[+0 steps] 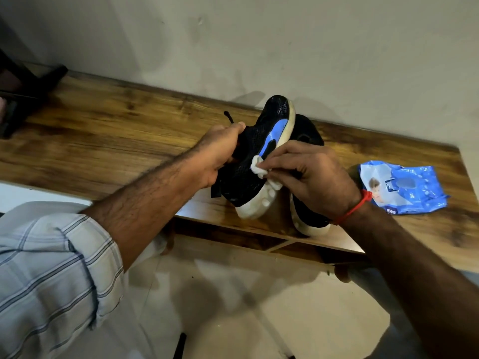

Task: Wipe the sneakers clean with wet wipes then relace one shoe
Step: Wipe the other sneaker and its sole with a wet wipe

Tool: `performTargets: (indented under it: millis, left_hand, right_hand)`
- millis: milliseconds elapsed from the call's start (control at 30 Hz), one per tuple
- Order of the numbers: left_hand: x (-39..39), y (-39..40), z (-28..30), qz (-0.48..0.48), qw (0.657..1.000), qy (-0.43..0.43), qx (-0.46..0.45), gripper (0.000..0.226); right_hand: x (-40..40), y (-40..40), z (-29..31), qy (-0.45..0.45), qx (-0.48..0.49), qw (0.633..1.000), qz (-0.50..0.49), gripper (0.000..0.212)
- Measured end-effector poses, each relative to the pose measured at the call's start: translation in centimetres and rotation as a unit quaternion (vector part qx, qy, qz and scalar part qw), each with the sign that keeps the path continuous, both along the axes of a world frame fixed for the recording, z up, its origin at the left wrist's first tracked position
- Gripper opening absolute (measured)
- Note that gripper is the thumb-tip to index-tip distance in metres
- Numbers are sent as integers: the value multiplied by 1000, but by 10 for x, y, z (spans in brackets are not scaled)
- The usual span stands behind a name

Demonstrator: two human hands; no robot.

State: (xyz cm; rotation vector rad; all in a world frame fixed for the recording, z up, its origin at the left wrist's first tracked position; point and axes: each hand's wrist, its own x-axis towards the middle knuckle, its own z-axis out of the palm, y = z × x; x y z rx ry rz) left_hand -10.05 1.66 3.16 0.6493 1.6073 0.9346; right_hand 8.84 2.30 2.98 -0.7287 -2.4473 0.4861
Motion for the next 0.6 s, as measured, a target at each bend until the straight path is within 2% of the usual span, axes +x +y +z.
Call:
performTargets:
  millis: [167,367,533,600]
  left_hand:
    - [-1,-1,5,5,1000,-22,9,29]
    - [-2,2,8,26,999,-20,25,30]
    - [-1,-2,4,19,1000,-13,13,31]
    - [1,-3,5,23,999,-33,9,31]
  right_hand:
    - [-15,-24,-1,-61,0,995,79,16]
    - [-2,-3,1,-43,24,998,-41,10]
    - [-14,-26,0,-85,33,995,28,11]
    - [-11,-18,2,-74,30,997,6,12]
